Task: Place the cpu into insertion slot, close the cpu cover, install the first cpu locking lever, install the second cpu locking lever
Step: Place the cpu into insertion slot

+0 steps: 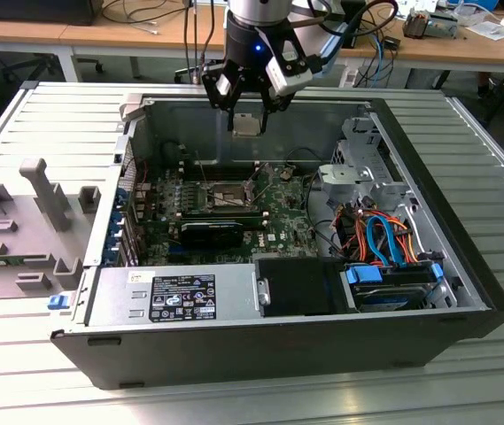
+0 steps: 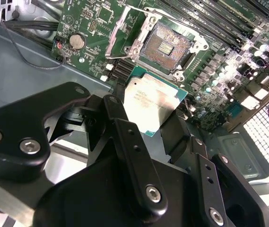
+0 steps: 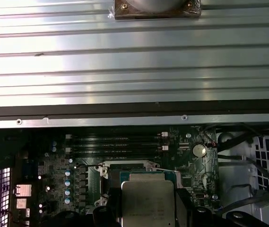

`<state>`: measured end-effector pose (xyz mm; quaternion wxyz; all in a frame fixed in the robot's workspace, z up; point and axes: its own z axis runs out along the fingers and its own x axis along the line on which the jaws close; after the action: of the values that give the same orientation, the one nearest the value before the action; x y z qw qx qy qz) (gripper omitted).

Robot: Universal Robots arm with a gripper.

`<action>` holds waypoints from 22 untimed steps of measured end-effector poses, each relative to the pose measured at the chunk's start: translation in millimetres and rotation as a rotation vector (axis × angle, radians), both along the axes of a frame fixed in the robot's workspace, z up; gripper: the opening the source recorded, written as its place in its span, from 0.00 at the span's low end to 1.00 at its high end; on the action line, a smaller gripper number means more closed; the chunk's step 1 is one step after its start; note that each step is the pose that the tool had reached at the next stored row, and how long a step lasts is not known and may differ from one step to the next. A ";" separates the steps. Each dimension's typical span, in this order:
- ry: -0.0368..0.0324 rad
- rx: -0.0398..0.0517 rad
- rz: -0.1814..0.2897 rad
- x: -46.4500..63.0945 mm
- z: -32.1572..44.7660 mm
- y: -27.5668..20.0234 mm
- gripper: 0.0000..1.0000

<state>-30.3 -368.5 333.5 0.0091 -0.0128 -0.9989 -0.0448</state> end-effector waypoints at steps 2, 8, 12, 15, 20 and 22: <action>0.0000 0.0000 0.000 0.0 -0.5 -0.5 0.55; -0.0001 0.0000 0.000 0.0 -1.8 -1.5 0.55; 0.0000 0.0000 0.000 0.0 -2.4 -2.0 0.55; 0.0000 0.0000 0.000 0.0 -3.0 -2.3 0.55; 0.0000 0.0001 0.000 0.0 -4.4 -2.9 0.55; 0.0000 0.0000 0.000 0.0 -4.9 -3.1 0.55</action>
<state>-30.3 -371.6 328.5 0.0091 -0.0128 -0.9989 -0.0448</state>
